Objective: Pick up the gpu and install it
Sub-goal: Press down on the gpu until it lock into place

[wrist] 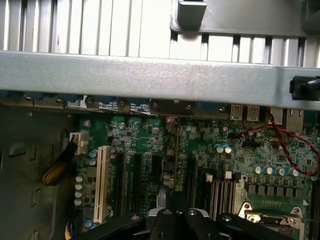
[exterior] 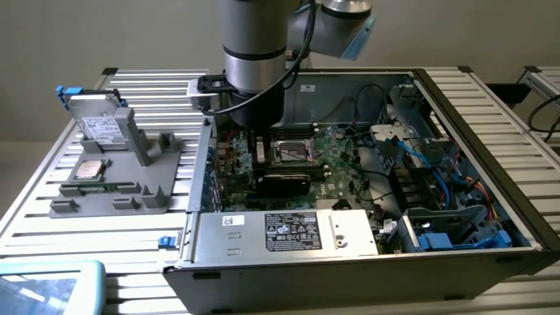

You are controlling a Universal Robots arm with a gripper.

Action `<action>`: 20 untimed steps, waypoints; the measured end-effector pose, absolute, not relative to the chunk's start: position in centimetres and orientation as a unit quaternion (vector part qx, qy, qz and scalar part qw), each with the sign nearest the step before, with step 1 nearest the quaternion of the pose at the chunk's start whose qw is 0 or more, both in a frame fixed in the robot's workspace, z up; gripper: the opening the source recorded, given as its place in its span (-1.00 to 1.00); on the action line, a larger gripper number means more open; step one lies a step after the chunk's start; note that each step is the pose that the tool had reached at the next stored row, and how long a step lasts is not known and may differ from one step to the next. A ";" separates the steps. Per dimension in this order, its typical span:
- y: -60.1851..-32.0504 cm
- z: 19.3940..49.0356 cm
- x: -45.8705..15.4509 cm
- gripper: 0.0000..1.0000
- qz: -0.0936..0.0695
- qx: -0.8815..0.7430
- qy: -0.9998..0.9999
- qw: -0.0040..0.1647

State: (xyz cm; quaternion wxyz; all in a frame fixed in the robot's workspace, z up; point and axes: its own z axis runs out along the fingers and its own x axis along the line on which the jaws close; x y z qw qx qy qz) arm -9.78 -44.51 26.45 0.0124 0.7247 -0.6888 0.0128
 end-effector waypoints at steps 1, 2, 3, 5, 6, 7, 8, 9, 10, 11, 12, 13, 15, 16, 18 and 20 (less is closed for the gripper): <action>-44.5 26.4 -9.8 -0.79 0.013 0.725 -0.689 0.012; -44.5 26.4 -9.8 -0.79 0.013 0.724 -0.689 0.012; -44.5 26.4 -9.8 -0.79 0.013 0.724 -0.689 0.012; -44.5 26.6 -9.8 -0.79 0.012 0.724 -0.690 0.011; -44.5 27.0 -9.8 -0.79 0.012 0.724 -0.690 0.011; -44.5 27.4 -9.8 -0.79 0.013 0.724 -0.690 0.012; -44.5 27.7 -9.8 -0.79 0.013 0.724 -0.690 0.012; -44.5 27.9 -9.7 -0.79 0.013 0.724 -0.690 0.012; -44.5 28.0 -9.5 -0.79 0.013 0.724 -0.690 0.013; -44.5 28.1 -9.3 -0.79 0.013 0.724 -0.690 0.013; -44.5 28.1 -9.1 -0.79 0.013 0.724 -0.690 0.013; -44.5 28.1 -8.9 -0.79 0.013 0.724 -0.690 0.013; -44.5 28.1 -8.3 -0.79 0.013 0.724 -0.690 0.013; -44.5 28.1 -8.0 -0.79 0.013 0.724 -0.690 0.013; -44.5 28.1 -7.3 -0.79 0.013 0.724 -0.690 0.013; -44.6 28.1 -6.9 -0.79 0.011 0.724 -0.690 0.015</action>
